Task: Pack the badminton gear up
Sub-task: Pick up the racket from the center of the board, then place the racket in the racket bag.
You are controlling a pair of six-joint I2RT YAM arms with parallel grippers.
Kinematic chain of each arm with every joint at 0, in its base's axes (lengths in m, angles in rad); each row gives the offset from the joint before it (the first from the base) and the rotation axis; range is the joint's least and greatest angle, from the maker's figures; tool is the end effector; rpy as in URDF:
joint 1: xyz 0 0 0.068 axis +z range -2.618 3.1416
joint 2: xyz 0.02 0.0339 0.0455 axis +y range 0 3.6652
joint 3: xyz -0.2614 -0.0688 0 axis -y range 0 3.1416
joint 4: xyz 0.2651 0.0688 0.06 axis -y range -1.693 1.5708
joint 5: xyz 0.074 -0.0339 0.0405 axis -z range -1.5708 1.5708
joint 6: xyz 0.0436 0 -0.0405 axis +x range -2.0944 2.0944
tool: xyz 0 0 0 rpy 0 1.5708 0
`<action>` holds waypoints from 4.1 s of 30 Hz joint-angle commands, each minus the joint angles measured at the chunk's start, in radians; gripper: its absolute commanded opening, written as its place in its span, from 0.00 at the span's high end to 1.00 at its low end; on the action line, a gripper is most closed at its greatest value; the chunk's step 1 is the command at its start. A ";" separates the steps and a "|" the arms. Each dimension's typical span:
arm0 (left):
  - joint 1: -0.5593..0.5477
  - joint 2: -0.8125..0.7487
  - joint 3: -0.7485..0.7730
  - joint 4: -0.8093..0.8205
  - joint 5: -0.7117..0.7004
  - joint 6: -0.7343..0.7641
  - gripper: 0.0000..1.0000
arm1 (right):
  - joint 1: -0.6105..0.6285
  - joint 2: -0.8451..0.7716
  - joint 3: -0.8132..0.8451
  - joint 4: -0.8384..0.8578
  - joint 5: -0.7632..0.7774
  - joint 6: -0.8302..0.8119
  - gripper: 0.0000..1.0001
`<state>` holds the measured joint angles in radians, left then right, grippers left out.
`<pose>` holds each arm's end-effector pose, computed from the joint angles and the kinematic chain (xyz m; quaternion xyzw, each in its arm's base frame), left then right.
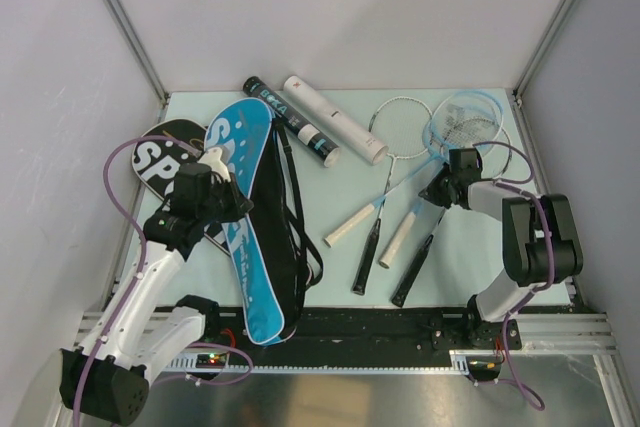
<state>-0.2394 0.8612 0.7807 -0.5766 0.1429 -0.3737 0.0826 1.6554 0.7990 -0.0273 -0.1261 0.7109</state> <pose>0.2040 -0.0562 0.2787 -0.0286 0.8953 -0.1939 0.4001 0.3339 0.0331 0.1223 0.2702 0.9003 0.1846 0.2871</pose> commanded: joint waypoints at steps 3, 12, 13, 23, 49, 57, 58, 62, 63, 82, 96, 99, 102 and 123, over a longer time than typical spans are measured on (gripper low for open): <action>0.015 -0.013 0.007 0.064 0.021 0.009 1.00 | 0.035 -0.146 0.028 -0.061 0.091 -0.070 1.00; 0.017 0.000 0.005 0.065 0.000 0.003 1.00 | 0.067 -0.369 0.061 -0.218 0.100 -0.174 1.00; 0.018 0.001 0.007 0.066 -0.002 0.003 1.00 | 0.068 -0.400 0.068 -0.246 0.088 -0.183 1.00; 0.019 -0.004 0.001 0.075 -0.033 -0.005 1.00 | 0.293 -0.638 0.065 -0.469 -0.029 -0.222 1.00; 0.023 -0.021 -0.001 0.078 -0.011 0.006 1.00 | 1.168 -0.557 -0.045 -0.428 0.296 0.092 1.00; 0.021 -0.013 -0.006 0.086 0.029 0.007 1.00 | 1.194 -0.481 -0.015 -0.365 0.249 0.109 1.00; 0.021 -0.011 -0.007 0.086 0.034 0.007 1.00 | 1.194 -0.469 -0.005 -0.360 0.243 0.109 1.00; 0.022 -0.012 -0.014 0.095 0.057 0.004 1.00 | 1.190 -0.407 0.045 -0.341 0.220 0.095 1.00; 0.022 -0.012 -0.015 0.099 0.066 0.003 1.00 | 1.187 -0.389 0.058 -0.335 0.214 0.088 1.00; 0.021 0.008 -0.095 0.176 0.249 -0.121 1.00 | 0.955 -0.017 0.353 0.005 -0.082 0.004 1.00; 0.022 0.004 -0.112 0.186 0.255 -0.126 1.00 | 0.913 0.146 0.437 0.146 -0.270 -0.046 1.00; 0.021 0.003 -0.115 0.186 0.258 -0.137 1.00 | 0.908 0.153 0.437 0.170 -0.248 -0.028 1.00; 0.022 -0.015 -0.128 0.186 0.269 -0.158 1.00 | 0.894 0.167 0.438 0.227 -0.199 0.018 1.00; 0.021 -0.110 -0.190 0.216 0.313 -0.355 1.00 | 0.886 0.335 0.454 0.482 0.082 0.309 1.00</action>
<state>-0.2089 0.7822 0.6025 -0.3634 0.3584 -0.6502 0.9821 1.9690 1.1877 0.3012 -0.2237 0.9085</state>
